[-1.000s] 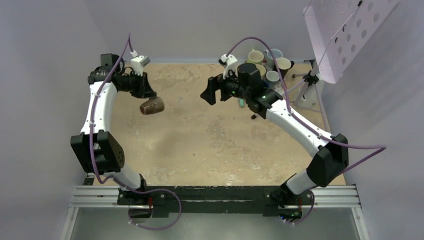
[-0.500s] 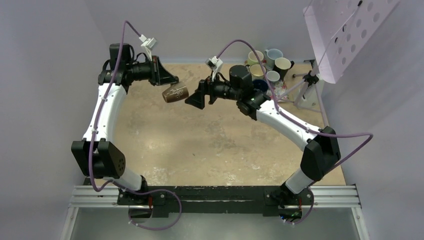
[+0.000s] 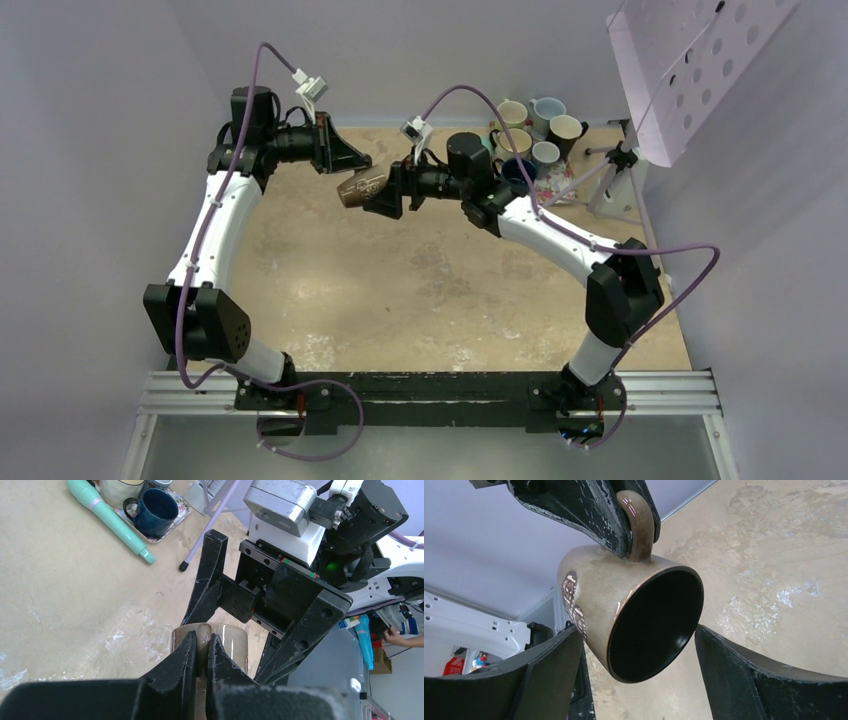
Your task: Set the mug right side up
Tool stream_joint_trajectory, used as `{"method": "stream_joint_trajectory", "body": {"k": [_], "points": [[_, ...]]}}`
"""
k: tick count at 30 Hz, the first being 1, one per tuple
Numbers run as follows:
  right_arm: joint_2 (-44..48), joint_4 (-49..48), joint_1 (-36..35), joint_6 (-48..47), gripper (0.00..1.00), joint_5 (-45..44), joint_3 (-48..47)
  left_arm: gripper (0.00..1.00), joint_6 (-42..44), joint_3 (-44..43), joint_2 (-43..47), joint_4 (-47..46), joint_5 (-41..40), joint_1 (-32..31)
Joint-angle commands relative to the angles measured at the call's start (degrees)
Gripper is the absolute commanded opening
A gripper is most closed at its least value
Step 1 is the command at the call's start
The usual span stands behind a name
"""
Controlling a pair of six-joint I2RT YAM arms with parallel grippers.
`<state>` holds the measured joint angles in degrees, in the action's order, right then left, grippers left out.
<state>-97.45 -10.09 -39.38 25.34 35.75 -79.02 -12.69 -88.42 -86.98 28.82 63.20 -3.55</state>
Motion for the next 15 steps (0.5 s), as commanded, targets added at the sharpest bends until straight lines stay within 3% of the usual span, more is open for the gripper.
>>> {"method": "stream_joint_trajectory", "body": {"k": [1,10,13,15], "points": [[2.3,3.7,-0.1,-4.7,0.86,-2.7,-2.8,0.00,2.7,-0.7,1.4,-0.2,1.4,-0.3],[7.5,18.1,0.0,-16.3,0.89,-11.5,-4.1,0.00,5.3,-2.4,1.2,1.7,-0.5,-0.4],[8.5,19.3,0.0,-17.6,0.89,-14.3,-5.4,0.00,8.4,-3.1,1.6,3.8,-2.2,-0.5],[8.7,16.5,-0.1,-16.3,0.88,-11.3,-5.1,0.00,8.9,-3.5,1.6,4.2,-1.8,-0.6]]}}
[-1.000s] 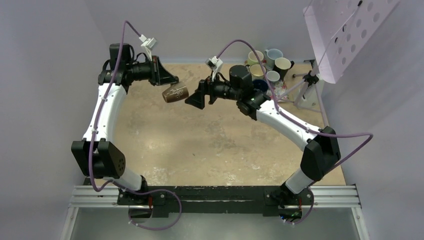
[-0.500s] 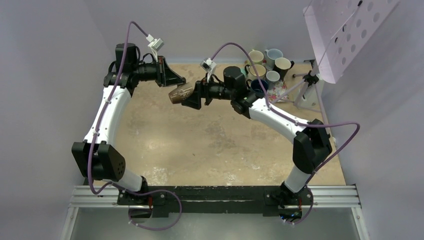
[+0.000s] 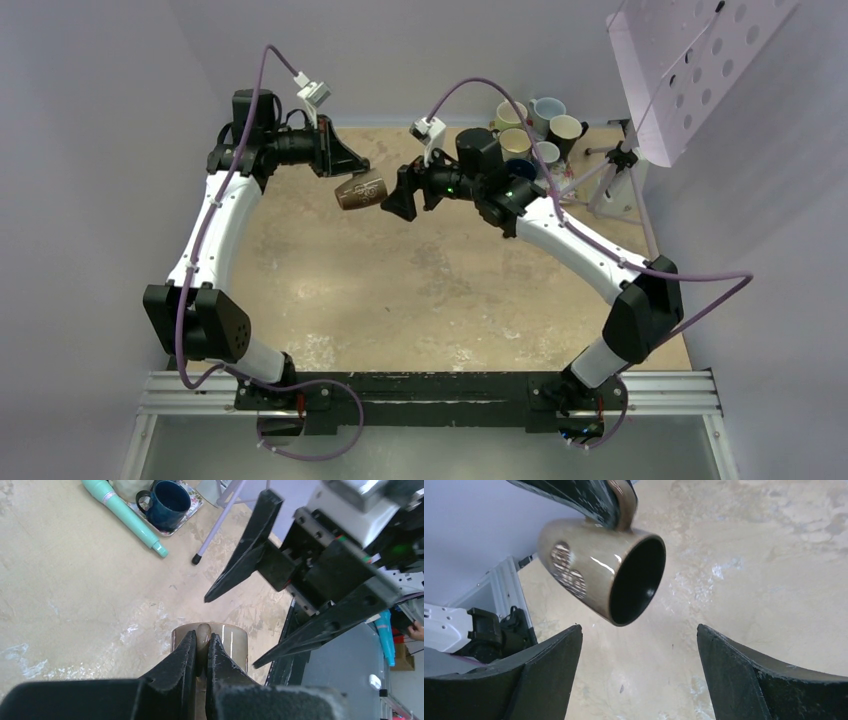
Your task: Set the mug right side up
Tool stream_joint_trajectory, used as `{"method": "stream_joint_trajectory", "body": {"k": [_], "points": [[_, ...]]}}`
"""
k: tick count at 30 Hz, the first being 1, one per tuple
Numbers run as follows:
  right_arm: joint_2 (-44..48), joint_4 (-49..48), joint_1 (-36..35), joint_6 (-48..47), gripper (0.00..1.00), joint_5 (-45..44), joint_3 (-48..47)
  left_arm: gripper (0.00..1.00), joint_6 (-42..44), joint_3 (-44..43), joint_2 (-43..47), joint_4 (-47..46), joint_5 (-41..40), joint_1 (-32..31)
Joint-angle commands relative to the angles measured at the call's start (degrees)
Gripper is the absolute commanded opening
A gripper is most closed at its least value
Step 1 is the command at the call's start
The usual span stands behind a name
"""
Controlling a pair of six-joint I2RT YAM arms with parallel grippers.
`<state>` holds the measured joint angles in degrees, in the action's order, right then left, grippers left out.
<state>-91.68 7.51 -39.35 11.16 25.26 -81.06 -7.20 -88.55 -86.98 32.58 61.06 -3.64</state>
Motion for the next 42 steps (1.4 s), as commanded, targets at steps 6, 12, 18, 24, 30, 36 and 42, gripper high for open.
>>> {"method": "stream_joint_trajectory", "body": {"k": [6,12,18,24,30,36,42], "points": [[-0.7,-16.8,-0.5,10.8,0.82,8.1,-1.3,0.00,3.7,-3.1,1.8,0.8,2.0,-0.7],[-5.0,-14.4,-1.3,12.1,0.80,10.9,-7.4,0.00,3.3,-2.1,2.5,-0.3,3.4,-0.8],[-5.2,-20.5,-1.3,16.8,0.65,16.3,-7.1,0.00,1.8,-1.0,2.4,-2.6,3.5,-0.7],[-4.9,-20.1,-1.1,17.3,0.06,18.8,-5.9,0.01,2.4,-0.7,2.2,-2.0,1.8,-0.7],[-2.3,-2.0,1.1,10.1,0.00,1.4,-9.0,0.94,3.9,-2.9,3.1,0.2,-7.3,2.0],[-4.7,21.5,7.3,2.9,0.00,-30.8,-19.9,1.00,10.3,-7.2,3.1,9.3,-19.7,3.6],[-9.5,29.0,15.9,1.3,0.00,-45.0,-26.0,1.00,12.7,-1.7,5.2,9.8,-19.1,3.6]]}}
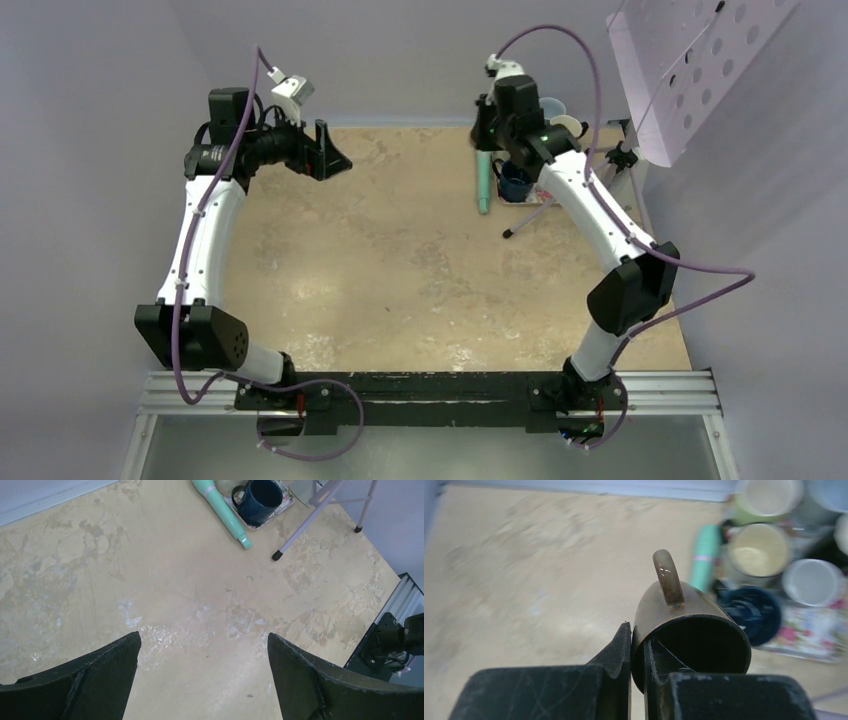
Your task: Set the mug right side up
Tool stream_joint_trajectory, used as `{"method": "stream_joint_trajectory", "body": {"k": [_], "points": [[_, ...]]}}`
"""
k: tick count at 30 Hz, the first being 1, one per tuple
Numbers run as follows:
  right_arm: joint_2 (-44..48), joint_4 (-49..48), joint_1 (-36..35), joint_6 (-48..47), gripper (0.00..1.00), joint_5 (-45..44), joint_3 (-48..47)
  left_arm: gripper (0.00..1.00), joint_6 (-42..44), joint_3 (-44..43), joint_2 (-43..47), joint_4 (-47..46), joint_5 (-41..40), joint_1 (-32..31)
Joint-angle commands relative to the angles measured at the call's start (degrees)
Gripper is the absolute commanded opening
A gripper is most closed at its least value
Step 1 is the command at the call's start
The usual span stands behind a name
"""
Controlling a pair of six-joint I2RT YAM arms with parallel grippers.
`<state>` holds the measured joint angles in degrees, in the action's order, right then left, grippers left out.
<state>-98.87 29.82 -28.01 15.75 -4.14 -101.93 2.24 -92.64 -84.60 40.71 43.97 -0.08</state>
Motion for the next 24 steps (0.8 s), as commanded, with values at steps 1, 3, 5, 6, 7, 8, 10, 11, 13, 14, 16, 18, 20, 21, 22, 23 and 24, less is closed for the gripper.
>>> {"method": "stream_joint_trajectory", "body": {"k": [1,3,5,6,7,8,10,11,13,14,16,18,20,21,22,23,24], "points": [[-3.4,6.9,5.9,-3.3,0.00,-15.6,-6.2,1.00,3.5,3.2,3.1,1.5,-2.0,0.0],[-6.1,7.7,8.1,-3.6,0.00,-15.1,-8.5,1.00,4.2,4.7,3.8,1.6,-2.2,0.0],[-9.5,9.7,10.0,-3.6,0.00,-15.8,-11.8,1.00,4.6,5.9,4.2,1.6,-2.3,0.0],[-11.3,10.7,10.9,-3.4,0.00,-16.3,-13.1,1.00,4.8,6.5,4.4,1.8,-2.1,0.0],[-12.0,11.3,11.8,-3.2,0.00,-16.5,-14.0,1.00,5.0,7.1,4.6,1.9,-2.1,0.0],[-13.0,11.9,12.5,-3.2,0.00,-16.6,-14.3,1.00,5.1,7.7,4.8,1.9,-2.0,0.0],[-13.8,12.6,13.7,-2.9,0.00,-17.7,-14.2,1.00,5.4,8.8,5.1,1.9,-2.0,0.0],[-13.9,12.6,14.4,-2.8,0.00,-18.3,-13.6,1.00,5.6,9.2,5.1,1.9,-2.1,0.0],[-14.0,12.7,15.5,-2.8,0.00,-19.0,-12.6,1.00,6.0,9.7,5.2,1.9,-2.1,0.0],[-14.2,13.0,16.0,-2.7,0.00,-19.1,-12.1,1.00,6.2,9.8,5.2,2.0,-2.0,0.0],[-14.4,13.4,16.6,-2.5,0.00,-19.1,-11.2,1.00,6.4,9.8,5.0,2.0,-2.1,0.0],[-14.8,13.8,16.8,-2.5,0.00,-19.3,-10.3,1.00,6.4,9.8,4.9,2.0,-2.2,0.0],[-14.9,13.9,17.0,-2.3,0.00,-19.3,-9.1,1.00,6.6,9.8,4.9,2.1,-2.3,0.0],[-15.1,13.7,17.2,-2.2,0.00,-19.2,-8.4,1.00,6.6,9.8,4.9,2.1,-2.4,0.0],[-15.2,13.7,17.6,-2.2,0.00,-19.0,-7.9,1.00,6.7,9.9,4.9,2.2,-2.5,0.0],[-15.5,13.7,18.0,-2.1,0.00,-18.7,-7.7,1.00,6.7,9.9,4.8,2.3,-2.5,0.0],[-15.9,13.8,18.5,-2.0,0.00,-18.2,-7.7,1.00,6.7,9.9,4.7,2.2,-2.5,0.0]]}}
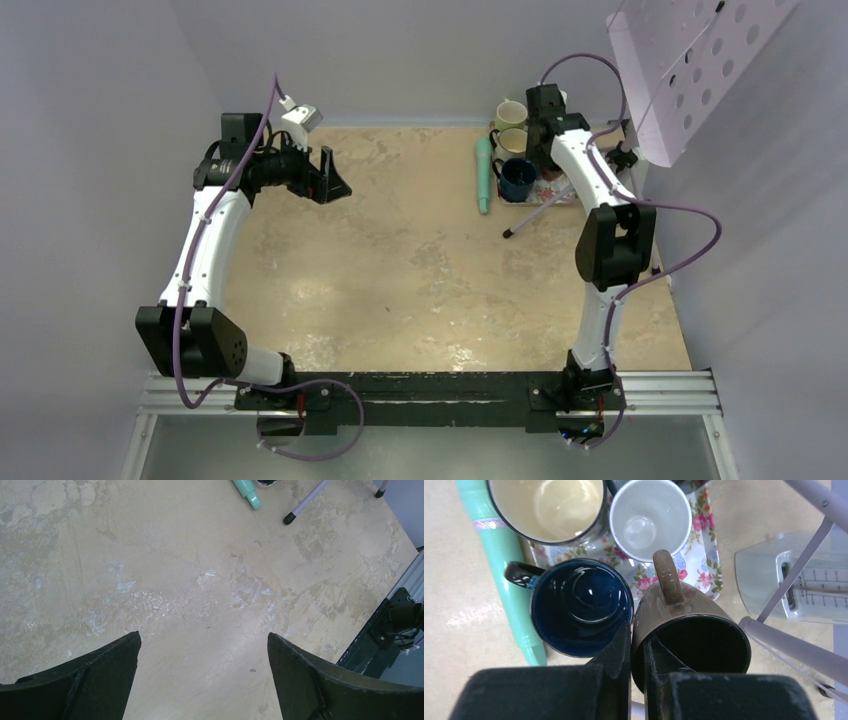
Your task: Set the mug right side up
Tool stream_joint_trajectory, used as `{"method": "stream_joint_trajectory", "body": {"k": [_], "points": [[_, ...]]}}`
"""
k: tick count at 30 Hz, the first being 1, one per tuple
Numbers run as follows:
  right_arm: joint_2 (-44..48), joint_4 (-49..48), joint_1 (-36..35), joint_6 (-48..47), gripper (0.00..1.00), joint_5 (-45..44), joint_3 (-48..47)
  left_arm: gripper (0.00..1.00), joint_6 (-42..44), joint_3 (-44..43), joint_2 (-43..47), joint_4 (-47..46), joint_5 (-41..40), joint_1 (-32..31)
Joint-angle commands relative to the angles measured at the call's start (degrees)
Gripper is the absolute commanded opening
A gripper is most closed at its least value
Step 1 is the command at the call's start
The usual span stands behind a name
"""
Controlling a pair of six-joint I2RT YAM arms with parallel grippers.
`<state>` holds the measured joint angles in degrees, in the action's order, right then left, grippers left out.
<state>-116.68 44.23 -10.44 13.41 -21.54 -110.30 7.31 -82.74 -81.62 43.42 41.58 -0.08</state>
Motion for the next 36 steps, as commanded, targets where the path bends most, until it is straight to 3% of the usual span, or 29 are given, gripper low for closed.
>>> {"method": "stream_joint_trajectory", "body": {"k": [1,8,14,23,36], "points": [[1.6,-0.4,1.3,0.4,0.00,-0.6,0.6,1.00,1.7,0.1,1.8,-0.5,-0.1,0.0],[0.6,-1.5,4.0,2.4,0.00,1.4,1.2,1.00,1.3,0.2,1.4,-0.9,0.1,0.0],[2.0,-7.6,6.3,11.8,0.00,5.9,4.2,1.00,1.2,0.5,1.3,-1.4,0.0,0.0],[-0.5,-6.0,6.7,18.3,0.00,3.5,-0.1,1.00,1.9,0.7,1.9,-1.6,0.6,0.0],[1.7,-10.0,9.0,21.6,0.00,1.4,7.5,1.00,1.5,0.7,1.5,-1.7,1.8,0.0]]}}
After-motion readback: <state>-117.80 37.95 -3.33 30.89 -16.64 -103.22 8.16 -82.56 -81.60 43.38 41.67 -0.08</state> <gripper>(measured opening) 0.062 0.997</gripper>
